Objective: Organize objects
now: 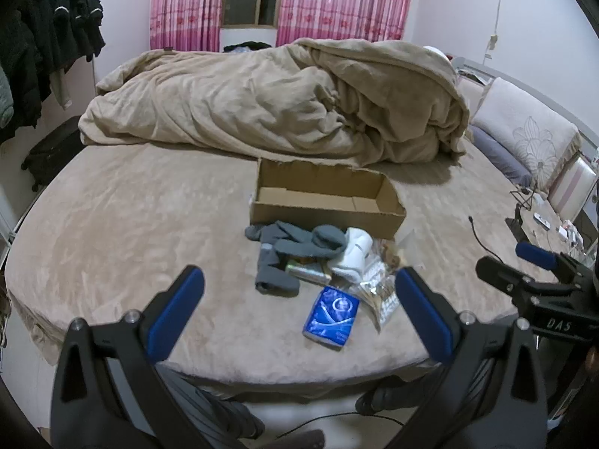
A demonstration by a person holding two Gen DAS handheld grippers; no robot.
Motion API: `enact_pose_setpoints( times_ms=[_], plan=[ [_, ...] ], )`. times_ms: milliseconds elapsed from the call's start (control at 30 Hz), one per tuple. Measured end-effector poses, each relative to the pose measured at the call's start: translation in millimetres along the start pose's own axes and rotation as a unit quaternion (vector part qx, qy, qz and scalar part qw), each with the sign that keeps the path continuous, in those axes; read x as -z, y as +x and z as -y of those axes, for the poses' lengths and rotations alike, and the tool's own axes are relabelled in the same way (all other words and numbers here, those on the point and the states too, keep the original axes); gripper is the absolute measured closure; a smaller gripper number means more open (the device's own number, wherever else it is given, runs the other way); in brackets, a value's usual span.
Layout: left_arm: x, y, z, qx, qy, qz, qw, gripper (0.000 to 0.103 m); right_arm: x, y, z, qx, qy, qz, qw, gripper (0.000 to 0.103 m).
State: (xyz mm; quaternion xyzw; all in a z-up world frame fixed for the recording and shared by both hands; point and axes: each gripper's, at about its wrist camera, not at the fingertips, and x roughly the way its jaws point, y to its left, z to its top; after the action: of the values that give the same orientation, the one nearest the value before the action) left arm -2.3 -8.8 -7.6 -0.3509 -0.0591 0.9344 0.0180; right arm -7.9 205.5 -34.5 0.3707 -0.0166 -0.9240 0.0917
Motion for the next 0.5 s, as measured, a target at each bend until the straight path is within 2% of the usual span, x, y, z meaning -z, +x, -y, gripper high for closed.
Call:
enact_pose_setpoints(
  times_ms=[500],
  plan=[
    [1.6, 1.8, -2.4, 0.001, 0.0, -0.001, 1.0, 0.0, 2.4, 3.2, 2.3, 0.0, 0.004, -0.008, 1.0, 0.0]
  ],
)
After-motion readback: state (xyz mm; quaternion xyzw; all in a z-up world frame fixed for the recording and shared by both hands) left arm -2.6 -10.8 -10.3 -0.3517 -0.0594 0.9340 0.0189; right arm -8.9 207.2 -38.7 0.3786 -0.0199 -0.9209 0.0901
